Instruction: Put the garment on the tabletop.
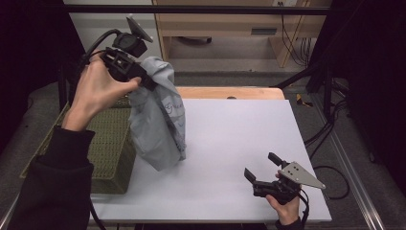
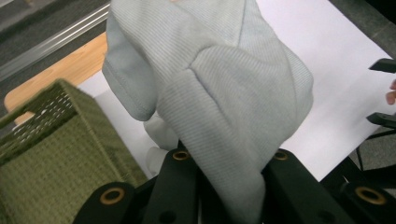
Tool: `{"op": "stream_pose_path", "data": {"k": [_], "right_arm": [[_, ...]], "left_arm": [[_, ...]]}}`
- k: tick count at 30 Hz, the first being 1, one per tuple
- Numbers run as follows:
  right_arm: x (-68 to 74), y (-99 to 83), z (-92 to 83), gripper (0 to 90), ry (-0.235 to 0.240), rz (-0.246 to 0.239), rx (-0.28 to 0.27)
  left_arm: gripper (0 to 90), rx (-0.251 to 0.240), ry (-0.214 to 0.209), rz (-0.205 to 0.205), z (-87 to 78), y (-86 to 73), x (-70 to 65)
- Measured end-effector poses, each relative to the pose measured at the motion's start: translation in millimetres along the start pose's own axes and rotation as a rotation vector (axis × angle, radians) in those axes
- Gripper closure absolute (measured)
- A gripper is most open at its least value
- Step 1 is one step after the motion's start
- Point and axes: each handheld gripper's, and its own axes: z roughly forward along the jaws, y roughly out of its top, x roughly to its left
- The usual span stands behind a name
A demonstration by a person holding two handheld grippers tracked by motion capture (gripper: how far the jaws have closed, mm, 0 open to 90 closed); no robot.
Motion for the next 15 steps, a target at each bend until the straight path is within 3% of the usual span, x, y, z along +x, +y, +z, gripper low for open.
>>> {"op": "stream_pose_path", "data": {"k": [4,8,9,10,15], "right_arm": [[0.4,0.5,-0.7,0.2,0.009,0.006,0.003],[-2.2,0.0,-0.6,0.2,0.008,-0.03,-0.005],[-0.1,0.7,-0.9,0.2,0.002,-0.001,0.002],[-1.7,0.2,-1.0,0.2,0.004,-0.022,0.002],[-1.1,0.6,-1.3,0.2,0.005,-0.018,-0.003]], "left_arm": [[80.3,-0.004,-0.02,0.037,4.1,7.6,-15.7],[80.3,-0.014,-0.037,0.068,10.7,13.3,-30.9],[80.3,-0.016,-0.041,0.073,12.1,14.2,-33.4],[80.3,-0.018,-0.044,0.08,14.7,15.4,-37.4],[80.3,-0.011,-0.062,0.124,29.0,18.5,-47.5]]}}
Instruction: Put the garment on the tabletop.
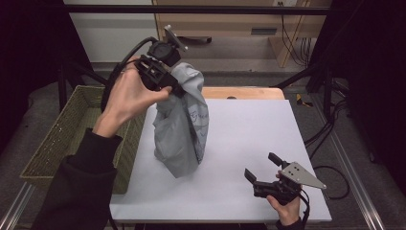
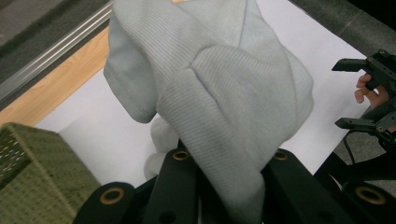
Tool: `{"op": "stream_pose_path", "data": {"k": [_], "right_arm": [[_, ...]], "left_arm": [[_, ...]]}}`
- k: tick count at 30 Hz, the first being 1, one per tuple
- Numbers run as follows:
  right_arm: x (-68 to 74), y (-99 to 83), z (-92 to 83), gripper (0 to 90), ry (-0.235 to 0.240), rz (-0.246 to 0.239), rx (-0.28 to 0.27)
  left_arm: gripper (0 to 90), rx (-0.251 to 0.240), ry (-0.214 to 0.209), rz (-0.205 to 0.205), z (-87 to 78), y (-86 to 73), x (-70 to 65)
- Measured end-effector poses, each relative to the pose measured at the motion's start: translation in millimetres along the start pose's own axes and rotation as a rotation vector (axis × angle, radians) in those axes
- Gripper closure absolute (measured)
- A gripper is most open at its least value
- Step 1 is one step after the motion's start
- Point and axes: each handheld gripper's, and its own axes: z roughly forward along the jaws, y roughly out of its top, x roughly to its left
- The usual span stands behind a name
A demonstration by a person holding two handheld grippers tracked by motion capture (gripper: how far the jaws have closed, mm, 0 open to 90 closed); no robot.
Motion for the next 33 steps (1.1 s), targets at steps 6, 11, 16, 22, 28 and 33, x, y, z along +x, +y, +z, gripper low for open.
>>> {"op": "stream_pose_path", "data": {"k": [6,11,16,22,28,33], "right_arm": [[1.1,1.3,-2.3,0.3,0.011,0.033,0.004],[0.0,0.9,-2.7,0.3,0.006,0.025,0.006],[-0.3,0.8,-2.6,0.3,0.007,0.026,0.002],[-1.6,0.1,-2.4,0.3,0.006,0.026,0.001],[-3.1,-0.6,-2.6,0.3,0.005,0.016,0.002],[-2.6,-1.0,-1.9,0.3,0.003,0.018,0.001]], "left_arm": [[80.2,0.008,-0.028,0.019,29.0,-3.1,-2.2],[80.1,0.018,-0.053,0.035,50.9,-8.9,-4.2],[80.0,0.02,-0.074,0.048,67.8,-16.5,-7.4],[79.8,0.035,-0.072,0.036,88.5,-26.8,-5.6],[79.5,0.032,-0.101,0.024,112.1,-39.0,-1.6],[79.2,0.038,-0.136,0.026,133.6,-50.5,1.8]]}}
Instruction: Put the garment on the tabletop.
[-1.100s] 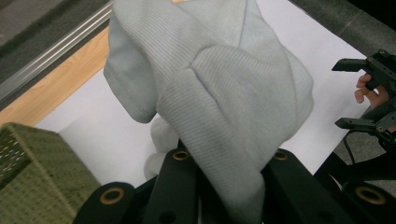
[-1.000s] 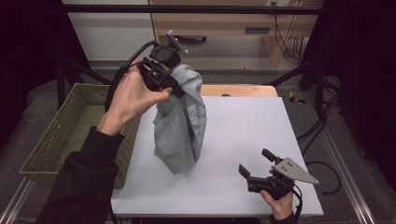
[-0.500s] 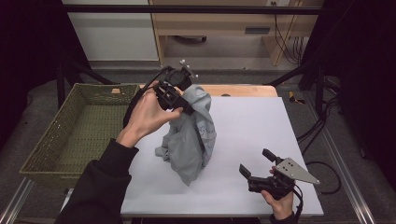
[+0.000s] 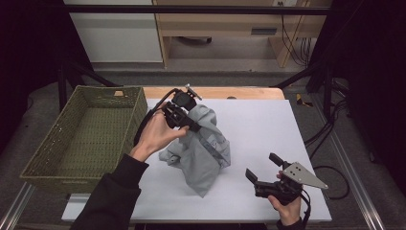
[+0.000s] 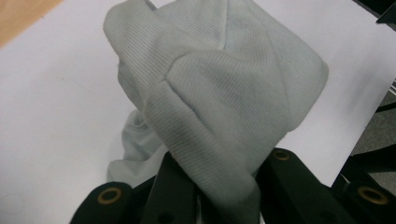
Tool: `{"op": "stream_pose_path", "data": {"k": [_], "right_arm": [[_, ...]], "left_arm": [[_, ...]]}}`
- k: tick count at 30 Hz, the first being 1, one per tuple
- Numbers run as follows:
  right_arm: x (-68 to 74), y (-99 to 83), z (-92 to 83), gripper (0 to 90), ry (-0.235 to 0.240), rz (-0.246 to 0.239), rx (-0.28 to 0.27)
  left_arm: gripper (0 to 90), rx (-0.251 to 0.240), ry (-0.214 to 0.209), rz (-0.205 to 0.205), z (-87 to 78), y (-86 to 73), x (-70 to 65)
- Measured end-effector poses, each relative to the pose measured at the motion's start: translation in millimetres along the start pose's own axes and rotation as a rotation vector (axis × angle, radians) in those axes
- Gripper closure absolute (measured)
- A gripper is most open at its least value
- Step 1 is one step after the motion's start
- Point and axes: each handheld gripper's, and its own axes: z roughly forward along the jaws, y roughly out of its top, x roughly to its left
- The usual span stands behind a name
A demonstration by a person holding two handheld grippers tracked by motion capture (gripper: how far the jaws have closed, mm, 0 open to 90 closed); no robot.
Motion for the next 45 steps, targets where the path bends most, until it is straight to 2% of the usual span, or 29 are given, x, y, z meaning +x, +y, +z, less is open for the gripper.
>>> {"op": "stream_pose_path", "data": {"k": [4,9,10,11,13,14,16,20,23,25,27,28,30,32,36,38,41,42,44,45], "right_arm": [[0.3,0.2,-0.1,0.3,-0.005,0.004,0.008],[1.7,0.0,0.0,0.3,0.011,0.017,0.011],[1.6,-0.1,0.3,0.3,0.009,0.014,0.011],[-0.3,-1.2,1.5,0.3,0.006,-0.016,-0.001],[-0.4,-1.2,1.5,0.3,0.005,-0.016,-0.001],[0.8,-0.7,1.1,0.3,0.003,0.006,0.006],[0.9,-1.0,1.3,0.3,0.0,0.017,0.007],[-0.7,-2.5,1.9,0.3,0.0,0.0,0.013],[0.1,-3.0,2.9,0.4,0.001,0.005,0.016],[0.2,-3.3,3.3,0.4,0.0,0.008,0.018],[-0.1,-3.3,3.5,0.4,-0.003,0.007,0.019],[-0.2,-3.4,3.4,0.4,-0.003,0.008,0.019],[-0.3,-3.3,3.3,0.4,-0.002,0.013,0.021],[-0.4,-3.3,3.3,0.4,-0.001,0.015,0.021],[-1.3,-3.4,3.2,0.4,0.002,0.009,0.019],[-1.2,-3.3,3.0,0.3,0.001,0.014,0.018],[-1.2,-3.2,3.3,0.3,-0.004,0.016,0.021],[-1.5,-3.3,3.3,0.3,-0.003,0.014,0.02],[-1.5,-3.2,3.3,0.3,-0.003,0.014,0.02],[-1.3,-3.0,3.3,0.3,-0.003,0.019,0.02]], "left_arm": [[79.0,0.029,-0.014,-0.003,16.1,-6.3,1.6],[78.7,0.04,-0.032,-0.017,35.0,-12.2,0.1],[78.6,0.041,-0.034,-0.011,39.0,-13.4,-0.7],[78.3,0.038,-0.037,-0.007,42.9,-14.6,-1.6],[78.2,0.031,-0.05,-0.002,50.9,-17.1,-3.6],[78.1,0.039,-0.059,0.004,56.9,-18.7,-5.3],[77.8,0.047,-0.06,0.014,63.2,-20.4,-6.7],[77.3,0.046,-0.079,0.019,73.6,-24.8,-9.8],[74.5,0.051,-0.08,0.034,76.9,-26.6,-11.1],[69.8,0.043,-0.086,0.03,76.9,-27.1,-12.4],[56.9,0.022,-0.086,0.028,74.5,-26.9,-12.3],[53.7,0.008,-0.085,0.026,73.5,-26.9,-12.5],[41.3,-0.04,-0.093,0.004,70.6,-26.8,-12.3],[29.4,-0.076,-0.088,0.006,68.8,-27.1,-12.1],[17.5,-0.118,-0.088,-0.006,61.1,-27.8,-10.1],[14.9,-0.137,-0.094,-0.012,57.8,-28.9,-10.1],[10.7,-0.164,-0.072,-0.003,52.6,-31.3,-11.8],[10.6,-0.168,-0.068,0.013,49.6,-32.5,-11.9],[9.5,-0.199,-0.057,0.014,46.3,-35.1,-13.4],[9.4,-0.208,-0.048,0.028,43.9,-36.8,-13.7]]}}
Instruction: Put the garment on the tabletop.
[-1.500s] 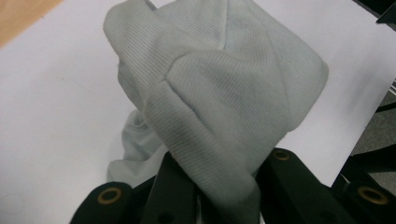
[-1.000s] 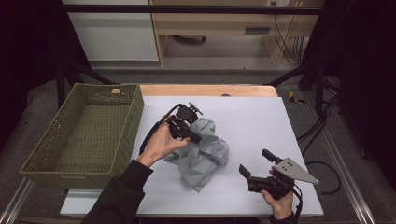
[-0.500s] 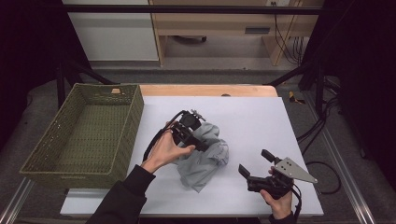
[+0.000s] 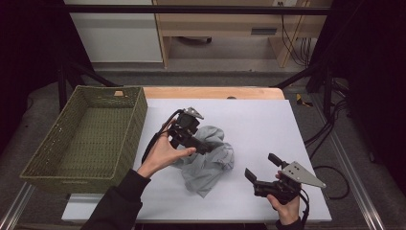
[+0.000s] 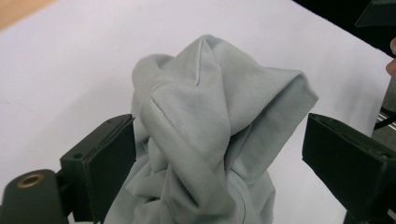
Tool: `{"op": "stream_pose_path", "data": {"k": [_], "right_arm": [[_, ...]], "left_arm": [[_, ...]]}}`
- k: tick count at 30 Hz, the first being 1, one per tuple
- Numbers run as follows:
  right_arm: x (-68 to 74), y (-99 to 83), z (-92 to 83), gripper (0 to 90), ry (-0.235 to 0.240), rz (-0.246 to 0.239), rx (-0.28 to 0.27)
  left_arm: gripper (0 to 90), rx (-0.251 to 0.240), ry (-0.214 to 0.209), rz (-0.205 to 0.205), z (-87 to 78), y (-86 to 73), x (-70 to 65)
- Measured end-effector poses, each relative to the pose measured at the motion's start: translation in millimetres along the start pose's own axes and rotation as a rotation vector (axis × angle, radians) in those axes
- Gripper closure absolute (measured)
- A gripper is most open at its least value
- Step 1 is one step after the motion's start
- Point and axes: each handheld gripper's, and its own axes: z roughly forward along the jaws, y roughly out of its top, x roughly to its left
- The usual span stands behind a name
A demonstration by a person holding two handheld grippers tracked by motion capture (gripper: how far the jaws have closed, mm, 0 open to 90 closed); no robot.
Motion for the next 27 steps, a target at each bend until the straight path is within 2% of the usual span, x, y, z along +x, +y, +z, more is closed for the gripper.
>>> {"op": "stream_pose_path", "data": {"k": [3,8,12,17,20,24,27], "right_arm": [[-0.5,0.3,-0.2,0.3,0.001,0.007,-0.002],[-0.8,0.9,-0.5,0.2,0.003,0.013,-0.005],[-1.7,0.5,-0.2,0.2,0.006,0.01,-0.006],[-1.4,0.4,0.2,0.2,0.009,0.011,-0.005],[-1.6,0.1,0.3,0.2,0.01,0.011,-0.005],[-1.7,0.0,0.1,0.1,0.009,0.01,-0.003],[-1.8,0.4,-0.3,0.1,0.014,0.009,-0.004]], "left_arm": [[8.0,-0.063,0.021,-0.004,-5.9,-5.2,-2.7],[5.5,-0.126,0.036,-0.008,-14.7,-17.6,-1.4],[5.0,-0.173,0.043,-0.012,-20.3,-31.2,0.1],[4.8,-0.267,0.043,-0.012,-28.3,-52.1,-0.3],[4.5,-0.318,0.043,-0.028,-32.5,-65.3,0.3],[4.1,-0.343,0.046,-0.03,-36.0,-79.3,1.6],[3.3,-0.367,0.067,-0.035,-39.7,-92.3,2.5]]}}
